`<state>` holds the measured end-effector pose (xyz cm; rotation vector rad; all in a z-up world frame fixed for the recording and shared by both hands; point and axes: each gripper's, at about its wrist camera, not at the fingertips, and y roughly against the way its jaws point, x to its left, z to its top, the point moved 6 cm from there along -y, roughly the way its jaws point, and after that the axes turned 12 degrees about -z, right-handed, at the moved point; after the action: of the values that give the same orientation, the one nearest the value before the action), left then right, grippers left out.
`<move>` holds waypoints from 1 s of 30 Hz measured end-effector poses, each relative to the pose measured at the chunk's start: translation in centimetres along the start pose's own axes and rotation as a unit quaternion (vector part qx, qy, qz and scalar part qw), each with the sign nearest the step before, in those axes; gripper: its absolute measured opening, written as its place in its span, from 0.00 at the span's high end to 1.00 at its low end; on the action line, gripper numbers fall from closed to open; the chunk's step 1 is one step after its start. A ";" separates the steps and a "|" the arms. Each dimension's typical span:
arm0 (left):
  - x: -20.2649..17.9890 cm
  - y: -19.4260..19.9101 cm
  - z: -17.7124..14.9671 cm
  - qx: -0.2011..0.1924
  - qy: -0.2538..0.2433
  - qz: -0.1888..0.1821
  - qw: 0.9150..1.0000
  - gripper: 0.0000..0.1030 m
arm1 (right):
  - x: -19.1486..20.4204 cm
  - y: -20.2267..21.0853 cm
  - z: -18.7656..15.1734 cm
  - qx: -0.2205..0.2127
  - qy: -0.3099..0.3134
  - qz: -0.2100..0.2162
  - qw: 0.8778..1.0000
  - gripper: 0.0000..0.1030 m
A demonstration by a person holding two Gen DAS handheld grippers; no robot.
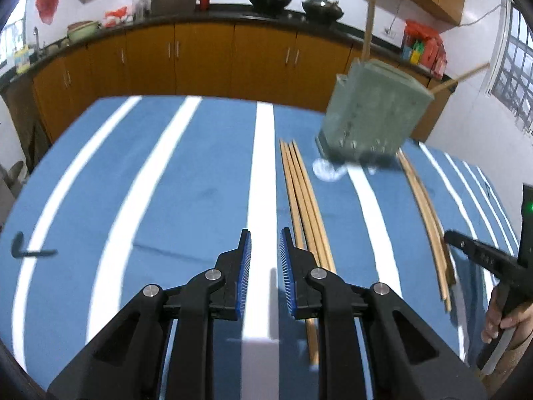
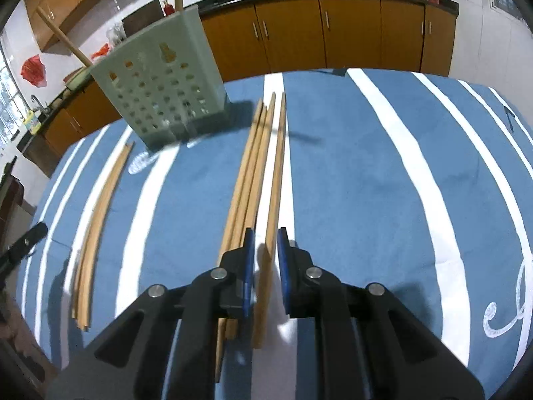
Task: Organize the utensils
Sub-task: 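Move both open tools back down to the chopsticks on the table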
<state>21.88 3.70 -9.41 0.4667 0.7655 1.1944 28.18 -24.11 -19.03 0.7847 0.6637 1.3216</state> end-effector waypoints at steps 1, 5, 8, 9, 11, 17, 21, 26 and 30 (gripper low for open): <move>-0.2 -0.4 -0.3 0.004 0.000 -0.002 1.000 0.82 | -0.4 -0.1 0.1 0.002 0.003 -0.005 1.000 0.88; -0.8 -1.0 -1.2 0.011 -0.001 -0.011 1.000 0.82 | -1.2 0.0 0.2 -0.009 -0.006 -0.018 1.000 0.92; -1.3 -1.5 -1.6 0.017 -0.006 -0.016 1.000 0.82 | -2.5 0.0 0.3 -0.010 -0.030 -0.028 0.999 0.93; -1.3 -1.7 -1.7 0.018 -0.007 -0.016 1.000 0.82 | -2.7 -0.1 0.3 -0.009 -0.033 -0.027 0.999 0.93; -1.5 -2.1 -2.2 0.025 -0.011 -0.017 0.999 0.83 | -2.7 0.0 0.3 -0.011 -0.028 -0.028 0.999 0.93; -2.0 -3.1 -3.1 0.042 -0.024 -0.014 0.999 0.88 | -2.5 -0.1 0.3 -0.013 -0.024 -0.029 0.999 0.92; -2.5 -3.6 -3.5 0.047 -0.038 -0.003 0.998 0.92 | -2.5 0.0 0.2 -0.014 -0.020 -0.030 0.999 0.92; -2.4 -3.6 -3.3 0.047 -0.043 0.008 0.998 0.92 | -2.3 0.2 -0.1 -0.018 -0.014 -0.029 0.999 0.91; -0.4 -3.7 -2.1 0.044 -0.018 0.026 0.999 0.93 | -2.9 0.0 0.2 -0.018 -0.023 -0.028 0.999 0.93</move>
<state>22.66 2.00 -13.32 0.5821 0.7814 1.2014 27.89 -26.96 -18.96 0.7593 0.6199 1.2576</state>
